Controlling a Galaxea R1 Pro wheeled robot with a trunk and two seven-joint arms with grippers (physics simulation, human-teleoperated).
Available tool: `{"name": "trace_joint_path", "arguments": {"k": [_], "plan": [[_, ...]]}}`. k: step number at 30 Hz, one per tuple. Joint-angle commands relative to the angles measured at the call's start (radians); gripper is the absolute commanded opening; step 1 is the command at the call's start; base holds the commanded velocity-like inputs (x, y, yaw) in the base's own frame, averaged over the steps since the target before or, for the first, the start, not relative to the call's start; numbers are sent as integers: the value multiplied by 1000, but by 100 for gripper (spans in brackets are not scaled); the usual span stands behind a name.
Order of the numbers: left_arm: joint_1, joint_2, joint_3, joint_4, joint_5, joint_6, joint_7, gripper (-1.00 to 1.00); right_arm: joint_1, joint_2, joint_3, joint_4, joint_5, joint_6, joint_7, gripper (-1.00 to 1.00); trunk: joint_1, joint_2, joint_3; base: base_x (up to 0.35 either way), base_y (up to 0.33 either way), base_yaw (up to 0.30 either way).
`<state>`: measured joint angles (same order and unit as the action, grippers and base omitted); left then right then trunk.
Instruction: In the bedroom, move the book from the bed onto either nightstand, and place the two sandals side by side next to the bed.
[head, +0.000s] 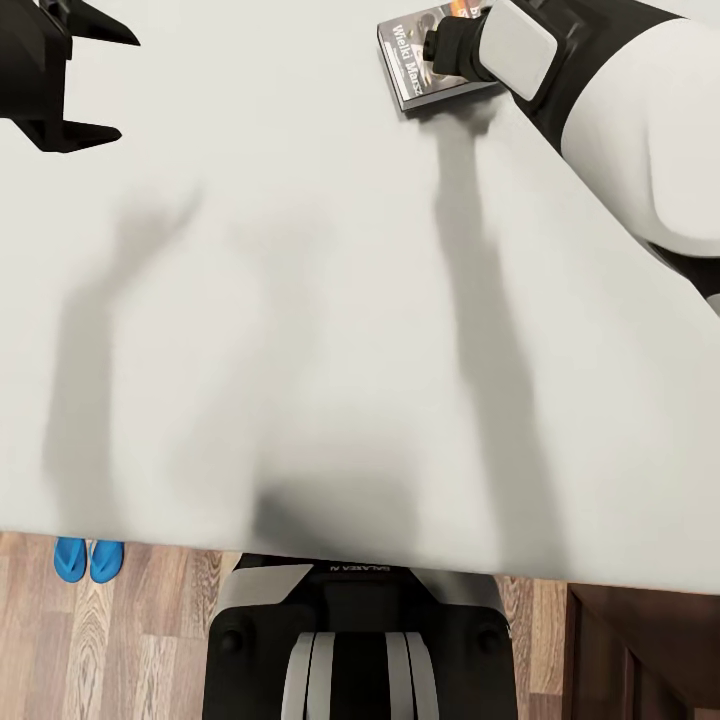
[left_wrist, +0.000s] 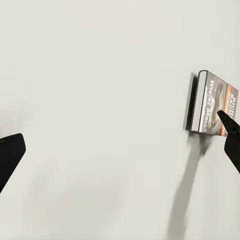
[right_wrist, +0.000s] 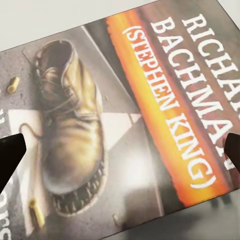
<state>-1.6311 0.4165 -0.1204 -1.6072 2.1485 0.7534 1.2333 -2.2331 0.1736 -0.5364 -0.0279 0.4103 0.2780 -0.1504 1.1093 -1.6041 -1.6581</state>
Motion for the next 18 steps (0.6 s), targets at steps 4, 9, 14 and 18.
{"name": "trace_joint_path", "arguments": {"k": [4, 9, 14, 18], "plan": [[-1, 1, -1, 0, 5, 6, 8, 100, 10, 1, -31, 2, 7, 6, -3, 100, 0, 0, -1, -29, -1, 0], [-1, 1, 0, 0, 6, 6, 8, 100, 10, 1, -31, 2, 7, 6, -3, 100, 0, 0, -1, -206, -37, 0], [-1, 0, 0, 0, 6, 6, 8, 100, 9, 1, -30, 1, 7, 8, -3, 100, 0, 0, -1, -234, -34, 0], [-1, -1, 0, 0, 5, 6, 8, 100, 6, 1, -30, 1, 7, 8, -3, 100, 0, 0, -1, -93, -12, 0]]}}
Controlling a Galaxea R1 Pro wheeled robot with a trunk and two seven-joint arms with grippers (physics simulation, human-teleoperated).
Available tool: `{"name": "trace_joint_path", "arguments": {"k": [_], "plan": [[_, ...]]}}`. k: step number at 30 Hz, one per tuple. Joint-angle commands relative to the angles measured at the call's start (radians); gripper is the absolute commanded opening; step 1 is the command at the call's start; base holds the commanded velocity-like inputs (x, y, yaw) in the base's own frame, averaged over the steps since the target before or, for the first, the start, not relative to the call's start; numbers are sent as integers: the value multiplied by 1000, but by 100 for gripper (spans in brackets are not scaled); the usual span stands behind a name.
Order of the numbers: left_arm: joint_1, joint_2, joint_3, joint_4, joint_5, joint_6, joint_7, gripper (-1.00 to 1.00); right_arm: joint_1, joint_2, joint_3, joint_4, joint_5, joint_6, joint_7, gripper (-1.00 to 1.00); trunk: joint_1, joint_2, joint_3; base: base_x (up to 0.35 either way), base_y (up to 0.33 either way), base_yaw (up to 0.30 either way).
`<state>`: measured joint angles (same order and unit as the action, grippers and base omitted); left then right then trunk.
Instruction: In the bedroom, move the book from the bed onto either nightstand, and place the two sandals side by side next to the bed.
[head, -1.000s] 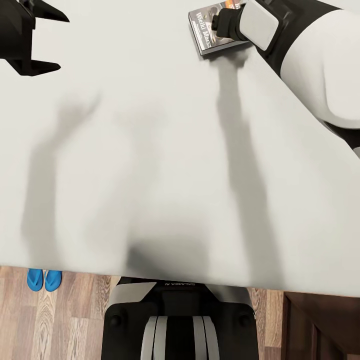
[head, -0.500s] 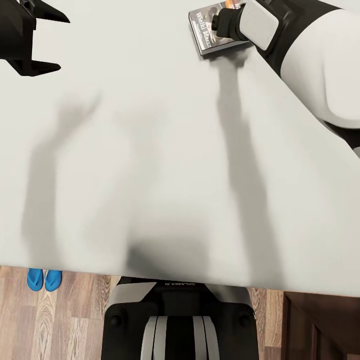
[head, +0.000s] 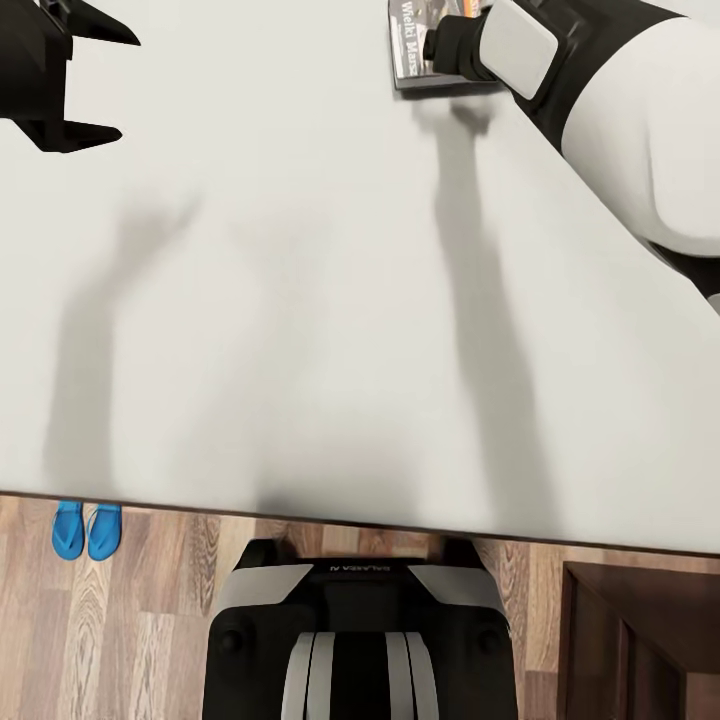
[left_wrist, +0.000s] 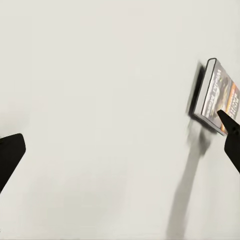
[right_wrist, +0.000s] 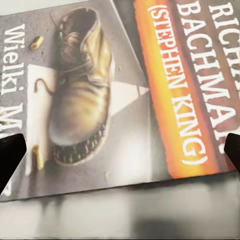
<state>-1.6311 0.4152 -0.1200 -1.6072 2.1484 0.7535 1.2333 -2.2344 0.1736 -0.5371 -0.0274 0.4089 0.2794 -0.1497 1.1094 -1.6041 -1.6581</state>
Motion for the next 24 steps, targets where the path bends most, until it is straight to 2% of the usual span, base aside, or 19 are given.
{"name": "trace_joint_path", "arguments": {"k": [1, 12, 18, 24], "plan": [[-1, 1, 0, 0, 5, 6, 8, 100, 6, 1, -29, 0, 8, 7, -4, 100, 0, 0, 0, -51, -7, 0], [0, 1, -1, 0, 5, 6, 8, 100, -28, 1, -29, -7, 8, 9, -4, 100, 0, 0, 0, -14, -2, 0], [0, 1, -1, 0, 5, 6, 8, 100, -86, 1, -29, -10, 6, 11, -4, 100, 0, 0, 0, 0, 0, 0], [0, 1, 0, 0, 5, 6, 8, 100, -111, 1, -31, -9, 3, 12, -4, 100, 0, 0, 0, 74, 0, 0]]}}
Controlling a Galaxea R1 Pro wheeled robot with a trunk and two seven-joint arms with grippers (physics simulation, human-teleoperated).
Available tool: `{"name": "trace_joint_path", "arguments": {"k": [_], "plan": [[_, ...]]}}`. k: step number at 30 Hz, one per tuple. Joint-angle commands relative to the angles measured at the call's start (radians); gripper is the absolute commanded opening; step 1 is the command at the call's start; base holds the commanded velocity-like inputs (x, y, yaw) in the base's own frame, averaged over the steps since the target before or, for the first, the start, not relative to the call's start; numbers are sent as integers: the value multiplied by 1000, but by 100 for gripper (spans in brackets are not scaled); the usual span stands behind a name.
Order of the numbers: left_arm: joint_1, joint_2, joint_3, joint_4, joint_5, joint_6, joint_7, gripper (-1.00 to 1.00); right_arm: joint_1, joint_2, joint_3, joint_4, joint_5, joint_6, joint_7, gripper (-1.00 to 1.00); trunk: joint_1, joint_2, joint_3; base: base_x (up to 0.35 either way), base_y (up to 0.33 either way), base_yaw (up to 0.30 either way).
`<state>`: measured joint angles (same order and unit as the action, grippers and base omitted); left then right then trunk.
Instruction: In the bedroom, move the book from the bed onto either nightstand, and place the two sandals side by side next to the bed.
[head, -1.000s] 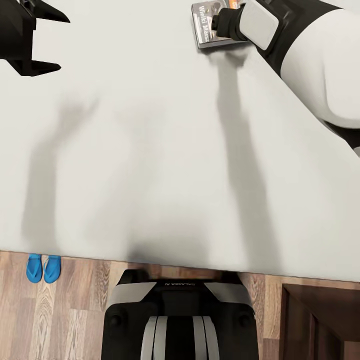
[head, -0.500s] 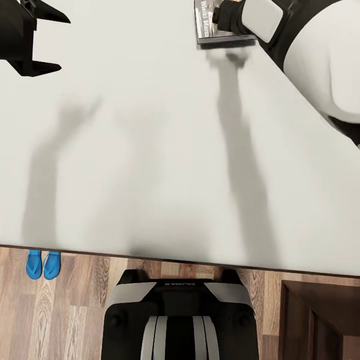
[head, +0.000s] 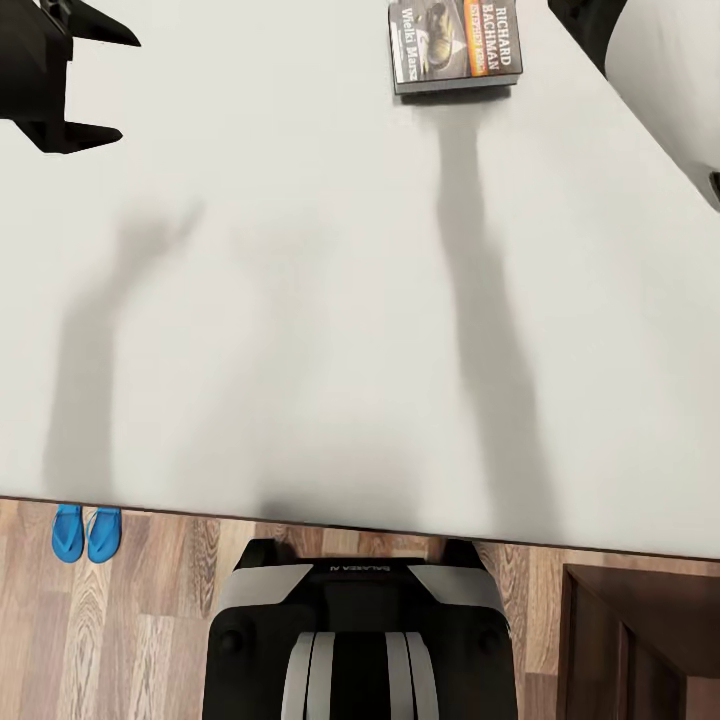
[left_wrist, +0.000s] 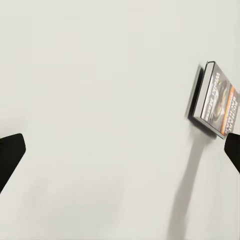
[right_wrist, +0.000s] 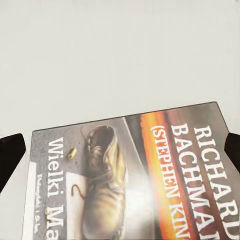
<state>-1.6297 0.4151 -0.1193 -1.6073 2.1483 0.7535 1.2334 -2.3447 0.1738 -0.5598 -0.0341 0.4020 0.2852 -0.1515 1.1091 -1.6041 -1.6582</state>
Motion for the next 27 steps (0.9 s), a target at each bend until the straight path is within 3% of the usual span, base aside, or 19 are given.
{"name": "trace_joint_path", "arguments": {"k": [1, 27], "plan": [[-1, 0, 0, 0, 5, 6, 8, 100, 0, 1, -9, -1, 10, 6, -2, 100, 0, 0, 0, 228, 0, 0], [-1, -2, -2, 0, 5, 7, 8, 100, 34, 1, -11, 5, 11, -8, -2, 100, 0, 0, 0, 117, 0, 0]]}}
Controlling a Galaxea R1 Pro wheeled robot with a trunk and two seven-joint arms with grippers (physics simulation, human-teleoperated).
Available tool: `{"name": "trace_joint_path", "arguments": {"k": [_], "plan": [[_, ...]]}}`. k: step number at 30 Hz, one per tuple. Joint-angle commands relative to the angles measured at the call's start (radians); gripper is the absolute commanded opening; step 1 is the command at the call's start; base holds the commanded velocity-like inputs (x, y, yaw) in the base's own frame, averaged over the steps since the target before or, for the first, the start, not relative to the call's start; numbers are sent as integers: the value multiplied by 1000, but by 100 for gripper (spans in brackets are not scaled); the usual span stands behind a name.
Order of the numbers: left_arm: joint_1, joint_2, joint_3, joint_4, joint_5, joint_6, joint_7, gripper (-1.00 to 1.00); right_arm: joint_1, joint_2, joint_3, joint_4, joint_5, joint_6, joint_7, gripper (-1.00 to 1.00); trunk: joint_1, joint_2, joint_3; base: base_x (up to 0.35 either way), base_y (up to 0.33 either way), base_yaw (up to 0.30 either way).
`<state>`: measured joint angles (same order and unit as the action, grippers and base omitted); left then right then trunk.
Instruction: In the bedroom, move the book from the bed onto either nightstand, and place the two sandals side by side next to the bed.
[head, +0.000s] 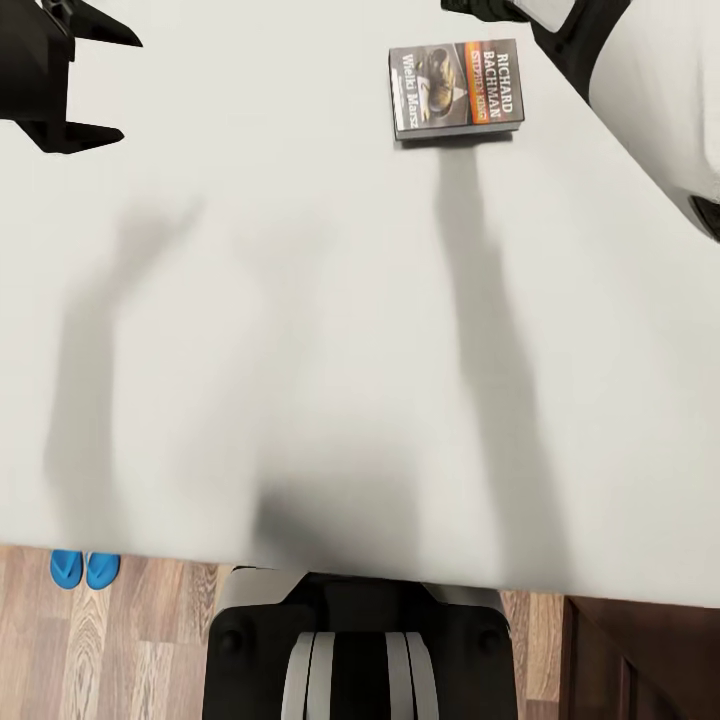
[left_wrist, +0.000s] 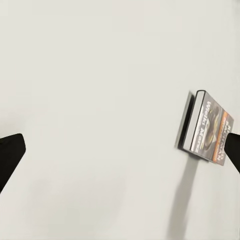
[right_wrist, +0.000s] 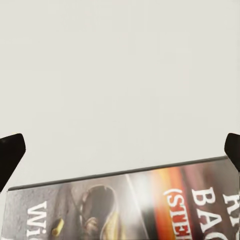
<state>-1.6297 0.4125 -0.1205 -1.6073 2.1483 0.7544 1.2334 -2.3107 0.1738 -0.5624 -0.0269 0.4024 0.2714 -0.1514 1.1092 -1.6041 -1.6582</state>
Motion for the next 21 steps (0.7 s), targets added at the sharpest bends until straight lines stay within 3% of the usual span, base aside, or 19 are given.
{"name": "trace_joint_path", "arguments": {"k": [1, 21], "plan": [[-1, 1, 0, 0, 5, 6, 8, 100, 3, 1, -8, -2, 10, 3, -2, 100, 0, 0, 0, 98, 0, 0], [-1, 0, -1, 0, 5, 6, 8, 100, 52, 1, -8, -1, 10, 6, -1, 100, 0, 0, 0, 18, 0, 0]]}}
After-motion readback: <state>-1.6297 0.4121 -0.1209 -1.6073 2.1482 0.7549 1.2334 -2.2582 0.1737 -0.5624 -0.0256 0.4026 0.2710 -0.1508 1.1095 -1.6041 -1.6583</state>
